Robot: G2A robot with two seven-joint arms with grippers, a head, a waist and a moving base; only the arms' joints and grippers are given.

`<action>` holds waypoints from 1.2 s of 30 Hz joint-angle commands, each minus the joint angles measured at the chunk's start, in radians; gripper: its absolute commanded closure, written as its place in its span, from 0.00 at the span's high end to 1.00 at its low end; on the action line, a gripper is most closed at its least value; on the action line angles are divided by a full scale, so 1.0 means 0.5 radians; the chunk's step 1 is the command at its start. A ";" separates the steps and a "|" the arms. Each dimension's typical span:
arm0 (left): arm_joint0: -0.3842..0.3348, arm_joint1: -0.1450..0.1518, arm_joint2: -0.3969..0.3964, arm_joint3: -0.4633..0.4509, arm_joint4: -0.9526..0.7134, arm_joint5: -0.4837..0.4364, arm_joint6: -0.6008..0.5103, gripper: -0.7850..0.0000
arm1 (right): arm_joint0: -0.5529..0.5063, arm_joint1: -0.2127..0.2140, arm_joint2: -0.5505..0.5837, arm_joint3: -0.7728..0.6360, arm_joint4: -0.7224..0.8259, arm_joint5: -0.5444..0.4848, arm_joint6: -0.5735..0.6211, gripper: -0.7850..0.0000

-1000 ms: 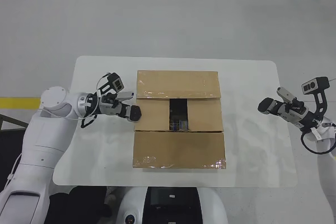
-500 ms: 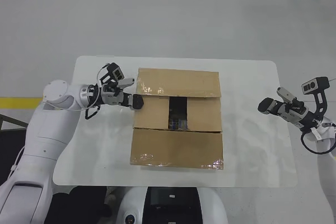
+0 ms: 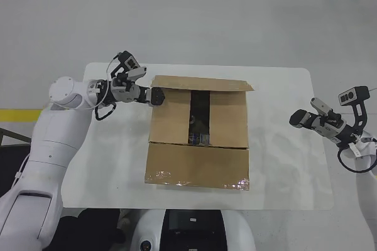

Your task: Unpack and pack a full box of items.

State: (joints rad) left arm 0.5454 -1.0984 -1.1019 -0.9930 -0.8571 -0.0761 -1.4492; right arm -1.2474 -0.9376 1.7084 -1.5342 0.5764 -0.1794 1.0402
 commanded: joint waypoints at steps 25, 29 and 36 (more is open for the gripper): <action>-0.604 -0.307 0.256 0.998 -0.314 -0.239 0.112 1.00 | 0.000 0.000 0.000 0.000 0.000 0.000 0.000 1.00; -0.657 -0.345 0.280 1.097 -0.258 -0.362 0.203 1.00 | 0.000 0.000 0.000 0.000 0.000 0.000 0.000 1.00; -0.686 -0.377 0.314 1.142 -0.151 -0.530 0.290 1.00 | 0.000 0.000 0.000 0.000 0.000 0.000 0.000 1.00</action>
State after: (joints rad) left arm 0.2022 -1.2874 -0.9445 -0.4216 -0.9311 -0.3433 -1.3032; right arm -1.2474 -0.9376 1.7084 -1.5342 0.5764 -0.1794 1.0402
